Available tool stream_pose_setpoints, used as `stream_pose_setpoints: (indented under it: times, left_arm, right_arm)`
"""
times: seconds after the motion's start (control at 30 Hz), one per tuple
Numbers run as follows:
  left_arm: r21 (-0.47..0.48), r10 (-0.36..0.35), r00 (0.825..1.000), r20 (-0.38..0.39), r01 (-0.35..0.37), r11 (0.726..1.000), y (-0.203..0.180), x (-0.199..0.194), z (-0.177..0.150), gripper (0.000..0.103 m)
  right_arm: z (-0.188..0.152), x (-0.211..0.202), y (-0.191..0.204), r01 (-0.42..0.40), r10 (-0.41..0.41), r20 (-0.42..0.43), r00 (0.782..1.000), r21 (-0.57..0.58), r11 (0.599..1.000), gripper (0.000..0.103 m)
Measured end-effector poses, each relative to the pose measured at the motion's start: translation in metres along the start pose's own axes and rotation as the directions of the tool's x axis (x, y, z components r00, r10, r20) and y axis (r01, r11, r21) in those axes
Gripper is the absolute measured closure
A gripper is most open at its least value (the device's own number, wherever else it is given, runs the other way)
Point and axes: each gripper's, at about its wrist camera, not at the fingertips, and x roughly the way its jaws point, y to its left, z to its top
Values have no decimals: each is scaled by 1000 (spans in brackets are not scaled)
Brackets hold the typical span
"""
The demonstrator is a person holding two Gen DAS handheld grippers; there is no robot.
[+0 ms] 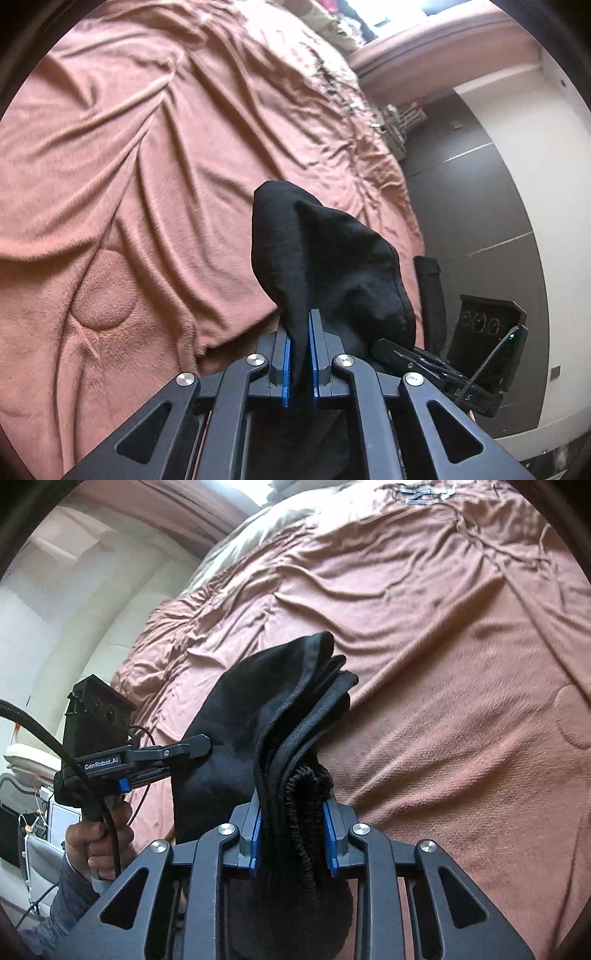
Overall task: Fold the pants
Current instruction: 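Close the right tool on the waistband end while the left tool holds the other end, then lift the folded shorts with both tools and carry them toward the bed's foot corner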
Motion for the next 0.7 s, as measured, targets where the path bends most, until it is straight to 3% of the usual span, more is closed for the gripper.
stream_pose_setpoints:
  times: [0.37, 0.7]
  left_arm:
    - [98, -37, 997, 68, 30, 995, -55, -37, -17, 95]
    - [192, -112, 988, 108, 90, 977, -122, -63, -38, 96]
  right_arm:
    - [-26, -73, 32, 38, -29, 122, 992, -73, 997, 81]
    - [-61, -161, 62, 93, -57, 250, 967, -133, 987, 82]
